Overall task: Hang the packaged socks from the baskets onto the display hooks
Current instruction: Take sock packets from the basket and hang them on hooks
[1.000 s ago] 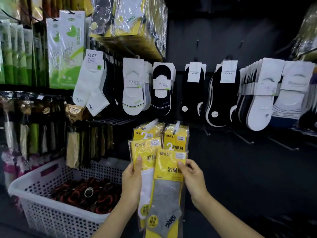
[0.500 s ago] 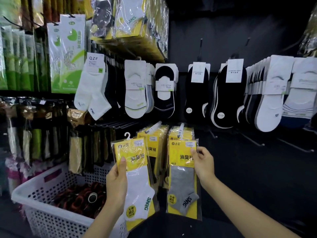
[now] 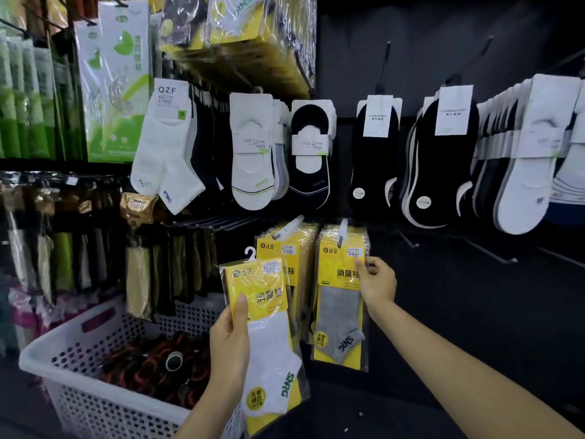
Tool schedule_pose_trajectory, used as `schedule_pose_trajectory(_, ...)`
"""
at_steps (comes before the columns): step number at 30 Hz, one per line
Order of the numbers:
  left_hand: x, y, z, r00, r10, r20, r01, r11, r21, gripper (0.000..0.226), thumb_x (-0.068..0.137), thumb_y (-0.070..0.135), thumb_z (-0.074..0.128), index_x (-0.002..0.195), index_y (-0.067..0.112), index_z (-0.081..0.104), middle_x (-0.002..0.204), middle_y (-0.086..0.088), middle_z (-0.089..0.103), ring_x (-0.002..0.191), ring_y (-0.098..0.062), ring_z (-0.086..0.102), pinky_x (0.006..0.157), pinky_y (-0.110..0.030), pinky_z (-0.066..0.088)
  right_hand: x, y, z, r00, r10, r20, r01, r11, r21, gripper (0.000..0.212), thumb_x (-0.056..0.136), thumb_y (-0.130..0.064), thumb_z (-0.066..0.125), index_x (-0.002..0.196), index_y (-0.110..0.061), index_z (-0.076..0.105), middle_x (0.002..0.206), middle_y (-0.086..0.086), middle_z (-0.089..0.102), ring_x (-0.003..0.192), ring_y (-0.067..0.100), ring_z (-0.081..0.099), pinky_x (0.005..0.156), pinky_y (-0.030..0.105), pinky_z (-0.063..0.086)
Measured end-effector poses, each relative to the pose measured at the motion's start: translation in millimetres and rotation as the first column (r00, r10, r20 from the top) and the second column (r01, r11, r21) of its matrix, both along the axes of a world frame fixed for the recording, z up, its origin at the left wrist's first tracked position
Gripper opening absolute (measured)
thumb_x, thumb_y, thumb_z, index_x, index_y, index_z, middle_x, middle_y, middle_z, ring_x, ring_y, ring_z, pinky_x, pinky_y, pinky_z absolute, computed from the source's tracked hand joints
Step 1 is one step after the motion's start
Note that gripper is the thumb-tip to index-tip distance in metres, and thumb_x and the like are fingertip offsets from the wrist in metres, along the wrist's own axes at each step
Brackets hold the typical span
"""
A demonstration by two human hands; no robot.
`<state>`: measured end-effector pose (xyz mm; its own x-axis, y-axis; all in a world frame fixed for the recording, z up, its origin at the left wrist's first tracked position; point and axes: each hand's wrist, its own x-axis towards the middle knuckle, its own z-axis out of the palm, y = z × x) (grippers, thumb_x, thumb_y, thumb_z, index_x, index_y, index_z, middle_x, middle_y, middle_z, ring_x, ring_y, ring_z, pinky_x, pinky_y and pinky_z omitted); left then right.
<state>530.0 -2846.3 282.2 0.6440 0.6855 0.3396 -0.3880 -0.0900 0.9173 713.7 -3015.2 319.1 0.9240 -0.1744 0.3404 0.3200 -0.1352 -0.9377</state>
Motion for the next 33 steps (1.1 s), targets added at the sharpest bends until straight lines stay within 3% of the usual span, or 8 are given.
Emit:
schedule_pose_trajectory(4,5.5,-6.3,-2.1,1.000,-0.014,0.022,0.014,1.000,0.011,0.036,0.093,0.041,0.048,0.059,0.033,0.056,0.054,0.017,0.061,0.055,0.013,0.054,0.053,-0.002,0.040,3.8,0.0,-1.4,0.995,-0.097,-0.032,0.098,0.994,0.038,0.020,0.086,-0.028,0.069,0.093,-0.015,0.056,0.095,0.007,0.065,0.083,0.020,0.061,0.064,0.025,0.047)
schedule_pose_trajectory(8,6.0,-12.4,1.0,0.998,-0.055,0.041,0.054,0.998,0.012,0.028,0.095,0.036,0.047,0.073,0.028,0.061,0.058,0.033,0.060,0.057,0.023,0.053,0.052,0.004,0.037,-12.6,-14.6,-7.2,0.995,-0.096,-0.042,0.097,0.995,0.037,0.027,0.084,-0.025,0.071,0.102,-0.014,0.054,0.109,0.006,0.058,0.084,0.013,0.055,0.071,0.024,0.043)
schedule_pose_trajectory(12,5.2,-26.6,6.1,0.991,-0.128,0.042,0.127,0.992,0.014,0.022,0.097,0.031,0.046,0.079,0.031,0.060,0.062,0.036,0.062,0.063,0.024,0.056,0.054,0.005,0.038,-54.8,-21.4,-5.2,0.985,0.170,-0.020,-0.169,0.984,0.056,0.023,0.088,-0.029,0.065,0.103,-0.014,0.058,0.104,0.003,0.062,0.086,0.009,0.059,0.068,0.016,0.045)
schedule_pose_trajectory(17,7.7,-51.1,15.4,0.973,-0.231,-0.009,0.231,0.972,0.035,0.024,0.094,0.038,0.048,0.100,0.024,0.067,0.093,0.010,0.073,0.088,-0.003,0.068,0.077,-0.021,0.050,-107.4,-17.3,9.5,0.810,0.581,-0.078,-0.582,0.813,0.006,0.029,0.092,-0.031,0.059,0.116,-0.014,0.059,0.109,-0.001,0.067,0.099,0.011,0.066,0.085,0.024,0.054)
schedule_pose_trajectory(19,8.4,-60.0,20.2,0.967,-0.254,-0.011,0.254,0.966,0.053,0.022,0.094,0.037,0.049,0.098,0.025,0.067,0.090,0.011,0.074,0.085,-0.003,0.068,0.072,-0.018,0.051,-116.1,-18.8,11.1,0.782,0.623,-0.017,-0.621,0.781,0.066,0.022,0.093,-0.020,0.059,0.113,-0.014,0.061,0.108,-0.001,0.071,0.099,0.011,0.068,0.081,0.023,0.056)
schedule_pose_trajectory(22,10.5,-66.3,25.4,0.962,-0.269,-0.042,0.271,0.961,0.051,0.026,0.093,0.037,0.051,0.098,0.017,0.067,0.087,0.007,0.072,0.078,0.001,0.067,0.065,-0.013,0.050,-119.5,-26.6,13.3,0.824,0.565,0.035,-0.559,0.803,0.207,0.016,0.094,-0.013,0.057,0.107,-0.015,0.064,0.099,0.000,0.074,0.088,0.012,0.072,0.069,0.021,0.057)
schedule_pose_trajectory(26,13.0,-69.5,26.2,0.933,-0.340,-0.118,0.344,0.939,0.016,0.034,0.094,0.036,0.051,0.122,0.018,0.058,0.111,0.002,0.068,0.102,-0.011,0.064,0.091,-0.031,0.051,-110.2,-36.1,13.6,0.906,0.424,0.017,-0.415,0.878,0.237,0.009,0.095,-0.013,0.056,0.097,-0.015,0.065,0.088,-0.001,0.074,0.075,0.007,0.072,0.059,0.017,0.055)
schedule_pose_trajectory(33,26.0,-67.8,21.2,0.921,-0.351,-0.171,0.359,0.933,0.015,0.035,0.097,0.029,0.049,0.131,0.019,0.051,0.109,0.007,0.066,0.097,-0.004,0.063,0.075,-0.017,0.048,-85.6,-28.1,12.2,0.955,0.294,-0.037,-0.282,0.940,0.193,0.008,0.094,-0.018,0.059,0.093,-0.013,0.065,0.083,0.001,0.072,0.072,0.011,0.068,0.063,0.023,0.055)
